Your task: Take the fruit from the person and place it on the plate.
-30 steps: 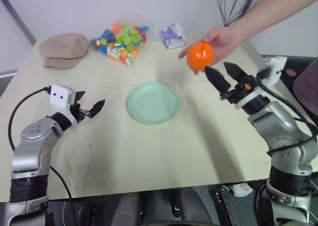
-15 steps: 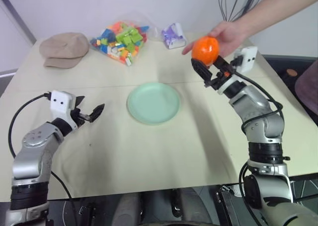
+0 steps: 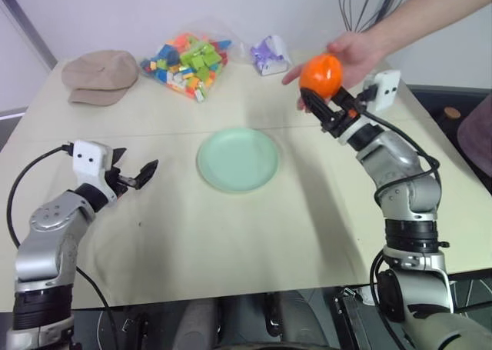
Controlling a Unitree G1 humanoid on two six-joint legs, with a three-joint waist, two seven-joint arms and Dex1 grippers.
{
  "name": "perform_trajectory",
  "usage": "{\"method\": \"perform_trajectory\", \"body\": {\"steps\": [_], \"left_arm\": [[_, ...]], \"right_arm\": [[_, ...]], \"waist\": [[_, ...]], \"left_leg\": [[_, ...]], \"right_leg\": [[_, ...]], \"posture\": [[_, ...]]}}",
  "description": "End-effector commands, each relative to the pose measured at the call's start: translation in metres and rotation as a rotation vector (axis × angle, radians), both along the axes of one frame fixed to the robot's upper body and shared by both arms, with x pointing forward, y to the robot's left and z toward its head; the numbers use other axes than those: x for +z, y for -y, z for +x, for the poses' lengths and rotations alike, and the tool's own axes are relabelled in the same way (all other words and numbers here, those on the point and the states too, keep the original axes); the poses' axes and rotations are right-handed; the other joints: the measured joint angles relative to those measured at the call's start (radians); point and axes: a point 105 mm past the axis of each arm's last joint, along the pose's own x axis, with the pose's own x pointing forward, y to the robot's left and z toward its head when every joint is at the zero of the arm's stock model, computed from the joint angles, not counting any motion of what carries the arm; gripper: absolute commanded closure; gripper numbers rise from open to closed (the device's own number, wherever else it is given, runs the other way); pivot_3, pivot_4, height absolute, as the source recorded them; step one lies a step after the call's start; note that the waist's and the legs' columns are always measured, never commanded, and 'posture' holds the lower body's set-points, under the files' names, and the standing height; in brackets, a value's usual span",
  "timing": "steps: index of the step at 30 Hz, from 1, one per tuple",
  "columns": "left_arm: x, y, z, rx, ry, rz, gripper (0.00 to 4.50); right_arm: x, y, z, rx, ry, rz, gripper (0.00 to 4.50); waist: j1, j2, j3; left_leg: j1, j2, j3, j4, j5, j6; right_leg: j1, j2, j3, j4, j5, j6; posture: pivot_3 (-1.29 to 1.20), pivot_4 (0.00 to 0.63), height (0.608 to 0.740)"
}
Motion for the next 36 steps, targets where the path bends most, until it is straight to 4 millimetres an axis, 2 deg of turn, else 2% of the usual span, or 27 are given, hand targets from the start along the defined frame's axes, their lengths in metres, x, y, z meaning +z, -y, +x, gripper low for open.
{"method": "perform_trajectory", "body": {"steps": [1,5,8,10,14,15,18,20,22,24,26,31,33,36], "left_arm": [[0.009,0.007,0.002,-0.035,0.033,0.016,0.0],[0.012,0.01,0.005,-0.051,0.041,0.017,0.0],[0.015,0.011,0.007,-0.058,0.047,0.017,0.0],[0.017,0.013,0.007,-0.061,0.05,0.015,0.0],[0.018,0.016,0.004,-0.06,0.061,0.014,0.0],[0.018,0.017,0.003,-0.06,0.061,0.013,0.0],[0.017,0.018,0.0,-0.058,0.058,0.01,0.0],[0.016,0.017,-0.001,-0.051,0.058,0.009,0.0],[0.016,0.015,-0.002,-0.044,0.058,0.008,0.0],[0.015,0.015,-0.002,-0.041,0.057,0.007,0.0],[0.015,0.016,-0.003,-0.041,0.056,0.005,0.0],[0.015,0.017,-0.003,-0.05,0.059,0.005,0.0],[0.017,0.016,-0.003,-0.058,0.061,0.005,0.0],[0.019,0.015,-0.006,-0.078,0.052,0.015,0.0]], "right_arm": [[0.005,-0.036,-0.023,0.175,0.026,-0.055,1.71],[-0.02,-0.074,-0.025,0.285,-0.041,-0.102,1.71],[-0.039,-0.092,-0.016,0.291,-0.081,-0.145,1.71],[-0.049,-0.099,-0.011,0.295,-0.094,-0.175,1.71],[-0.076,-0.106,0.012,0.253,-0.14,-0.259,1.71],[-0.078,-0.106,0.014,0.254,-0.144,-0.268,1.71],[-0.103,-0.104,0.019,0.257,-0.224,-0.384,1.71],[-0.11,-0.104,0.019,0.271,-0.257,-0.4,1.71],[-0.111,-0.104,0.018,0.284,-0.262,-0.397,1.71],[-0.109,-0.103,0.019,0.28,-0.276,-0.371,0.59],[-0.108,-0.104,0.015,0.303,-0.279,-0.368,0.09],[-0.094,-0.097,0.018,0.241,-0.228,-0.349,0.09],[-0.073,-0.086,0.017,0.208,-0.19,-0.281,0.09],[-0.03,-0.058,0.007,0.165,-0.117,-0.17,0.09]], "waist": [[-0.003,0.0,0.0],[-0.005,0.0,0.0],[-0.003,0.0,0.0],[-0.001,0.0,0.0],[-0.003,0.0,0.0],[-0.003,0.0,0.0],[-0.003,0.0,0.0],[-0.003,0.0,0.0],[-0.003,0.0,0.0],[-0.003,0.0,0.0],[-0.004,0.0,0.0],[-0.004,0.0,0.0],[-0.002,0.0,0.0],[0.003,0.001,0.0]], "left_leg": [[0.0,0.0,0.0,0.0,0.0,0.0],[0.0,0.0,0.0,-0.001,0.0,0.0],[0.0,0.0,0.0,-0.001,0.0,0.0],[0.0,0.0,0.0,-0.001,0.0,0.0],[0.0,-0.001,0.0,0.0,0.0,0.0],[0.0,-0.001,0.0,0.0,0.0,0.0],[0.0,-0.001,0.0,-0.001,0.0,0.0],[-0.001,-0.001,0.0,-0.002,0.0,0.0],[-0.001,-0.001,0.0,-0.002,0.0,0.0],[-0.001,-0.001,0.0,-0.002,0.0,0.0],[-0.001,-0.001,0.0,-0.002,0.0,0.0],[-0.001,-0.001,0.0,-0.003,0.0,0.0],[-0.001,-0.001,0.0,-0.003,0.0,0.0],[-0.003,-0.001,0.0,-0.003,0.0,-0.001]], "right_leg": [[0.0,0.0,0.0,0.0,0.0,0.0],[0.0,0.0,0.0,0.0,0.0,0.0],[0.0,0.0,0.0,0.001,0.0,0.0],[-0.001,0.0,0.0,0.0,0.0,0.0],[-0.001,-0.001,0.0,0.0,0.0,0.0],[-0.001,-0.001,0.0,0.0,0.0,0.0],[-0.001,-0.001,0.0,0.0,0.0,0.0],[-0.002,-0.001,0.0,0.0,0.0,0.0],[-0.002,-0.002,0.0,0.0,0.0,0.0],[-0.002,-0.002,0.0,0.0,0.0,0.0],[-0.002,-0.002,0.0,0.0,0.0,0.0],[-0.003,-0.002,0.0,0.001,0.0,0.0],[-0.003,-0.002,0.0,0.0,0.0,0.0],[-0.004,-0.003,0.0,0.0,0.0,0.0]], "posture": [[0.0,0.15,0.74],[0.0,0.15,0.74],[0.0,0.15,0.74],[0.0,0.15,0.74],[0.0,0.15,0.74],[0.0,0.15,0.74],[0.0,0.15,0.74],[0.0,0.15,0.74],[0.0,0.15,0.74],[0.0,0.15,0.74],[0.0,0.15,0.74],[0.0,0.15,0.74],[0.0,0.15,0.74],[0.0,0.15,0.74]]}}
